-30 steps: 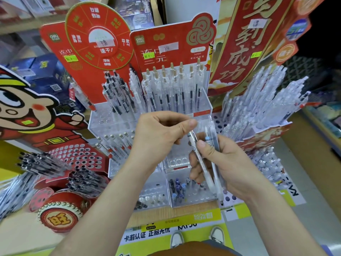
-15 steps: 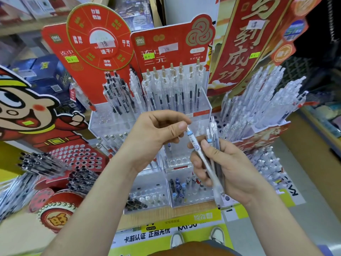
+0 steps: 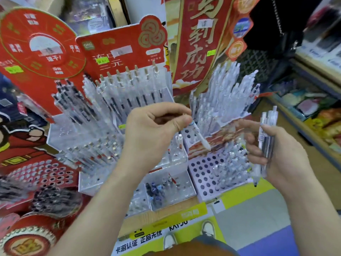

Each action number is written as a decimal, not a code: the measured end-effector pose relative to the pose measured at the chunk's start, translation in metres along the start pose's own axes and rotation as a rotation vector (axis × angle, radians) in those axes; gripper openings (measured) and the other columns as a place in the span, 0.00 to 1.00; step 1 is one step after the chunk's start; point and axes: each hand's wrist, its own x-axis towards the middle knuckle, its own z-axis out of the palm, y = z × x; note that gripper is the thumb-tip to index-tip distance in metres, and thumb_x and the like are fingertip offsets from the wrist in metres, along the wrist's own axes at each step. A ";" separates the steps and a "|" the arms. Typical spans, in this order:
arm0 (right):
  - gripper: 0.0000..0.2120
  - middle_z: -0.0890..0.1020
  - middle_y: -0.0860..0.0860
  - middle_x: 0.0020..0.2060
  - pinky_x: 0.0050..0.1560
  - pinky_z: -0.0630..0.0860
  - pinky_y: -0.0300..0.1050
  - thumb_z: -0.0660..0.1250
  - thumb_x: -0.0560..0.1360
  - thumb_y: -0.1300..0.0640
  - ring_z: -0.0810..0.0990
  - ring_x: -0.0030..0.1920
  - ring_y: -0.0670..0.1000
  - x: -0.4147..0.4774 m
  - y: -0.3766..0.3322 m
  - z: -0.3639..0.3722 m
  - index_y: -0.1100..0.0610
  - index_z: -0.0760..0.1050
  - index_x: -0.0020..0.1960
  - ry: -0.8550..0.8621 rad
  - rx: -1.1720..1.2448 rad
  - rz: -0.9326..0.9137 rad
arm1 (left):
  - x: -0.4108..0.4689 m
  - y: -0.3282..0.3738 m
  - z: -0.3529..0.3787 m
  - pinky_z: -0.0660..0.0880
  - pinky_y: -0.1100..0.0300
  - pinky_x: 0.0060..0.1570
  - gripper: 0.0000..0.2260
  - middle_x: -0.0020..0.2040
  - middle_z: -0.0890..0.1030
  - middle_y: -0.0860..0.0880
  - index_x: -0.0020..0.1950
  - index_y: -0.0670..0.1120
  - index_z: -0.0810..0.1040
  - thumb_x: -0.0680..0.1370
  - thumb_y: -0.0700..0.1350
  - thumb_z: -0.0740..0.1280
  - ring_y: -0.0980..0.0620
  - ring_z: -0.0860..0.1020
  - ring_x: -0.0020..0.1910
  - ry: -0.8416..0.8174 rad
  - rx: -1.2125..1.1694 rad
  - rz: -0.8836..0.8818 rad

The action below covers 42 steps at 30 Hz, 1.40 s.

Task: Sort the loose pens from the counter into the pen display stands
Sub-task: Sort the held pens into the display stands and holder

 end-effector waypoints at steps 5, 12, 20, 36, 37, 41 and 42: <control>0.12 0.68 0.50 0.35 0.25 0.68 0.34 0.55 0.82 0.63 0.69 0.29 0.46 0.000 -0.001 -0.029 0.63 0.77 0.57 0.100 -0.017 -0.090 | -0.006 -0.029 0.052 0.77 0.68 0.46 0.05 0.41 0.82 0.58 0.46 0.46 0.85 0.71 0.39 0.75 0.62 0.80 0.43 -0.035 0.272 0.090; 0.08 0.82 0.52 0.32 0.34 0.79 0.39 0.59 0.80 0.62 0.84 0.35 0.51 0.003 -0.002 -0.049 0.60 0.77 0.50 0.183 -0.014 -0.130 | -0.009 -0.079 0.102 0.74 0.70 0.48 0.04 0.42 0.84 0.50 0.45 0.43 0.86 0.71 0.40 0.74 0.60 0.79 0.44 -0.060 0.370 0.087; 0.08 0.83 0.52 0.34 0.32 0.73 0.36 0.60 0.81 0.61 0.76 0.32 0.48 0.016 -0.002 -0.070 0.56 0.78 0.51 0.132 -0.155 -0.130 | -0.011 -0.110 0.132 0.68 0.79 0.50 0.05 0.41 0.85 0.49 0.44 0.42 0.86 0.70 0.37 0.75 0.59 0.78 0.46 -0.085 0.463 0.082; 0.09 0.80 0.55 0.37 0.24 0.66 0.35 0.65 0.74 0.58 0.68 0.24 0.48 0.021 -0.002 -0.074 0.58 0.81 0.52 -0.018 -0.119 0.016 | -0.014 -0.140 0.142 0.79 0.57 0.37 0.10 0.46 0.82 0.45 0.48 0.43 0.85 0.70 0.34 0.69 0.45 0.81 0.39 -0.299 0.721 0.148; 0.10 0.80 0.54 0.37 0.24 0.65 0.35 0.66 0.72 0.58 0.69 0.24 0.49 0.021 -0.002 -0.075 0.57 0.82 0.50 -0.028 -0.118 0.030 | -0.013 -0.140 0.143 0.80 0.55 0.35 0.12 0.46 0.81 0.45 0.48 0.43 0.85 0.68 0.31 0.71 0.44 0.81 0.38 -0.320 0.748 0.141; 0.14 0.79 0.50 0.35 0.26 0.61 0.37 0.68 0.66 0.62 0.71 0.25 0.49 0.022 -0.001 -0.075 0.56 0.83 0.51 -0.068 -0.121 0.069 | -0.005 -0.142 0.150 0.77 0.57 0.27 0.11 0.39 0.81 0.47 0.42 0.43 0.83 0.63 0.32 0.76 0.46 0.80 0.33 -0.377 0.838 0.214; 0.13 0.80 0.49 0.35 0.26 0.63 0.37 0.68 0.66 0.62 0.72 0.25 0.49 0.022 -0.001 -0.074 0.55 0.84 0.49 -0.075 -0.136 0.067 | -0.003 -0.141 0.153 0.76 0.57 0.26 0.08 0.37 0.80 0.48 0.40 0.43 0.82 0.65 0.34 0.77 0.46 0.79 0.33 -0.396 0.862 0.229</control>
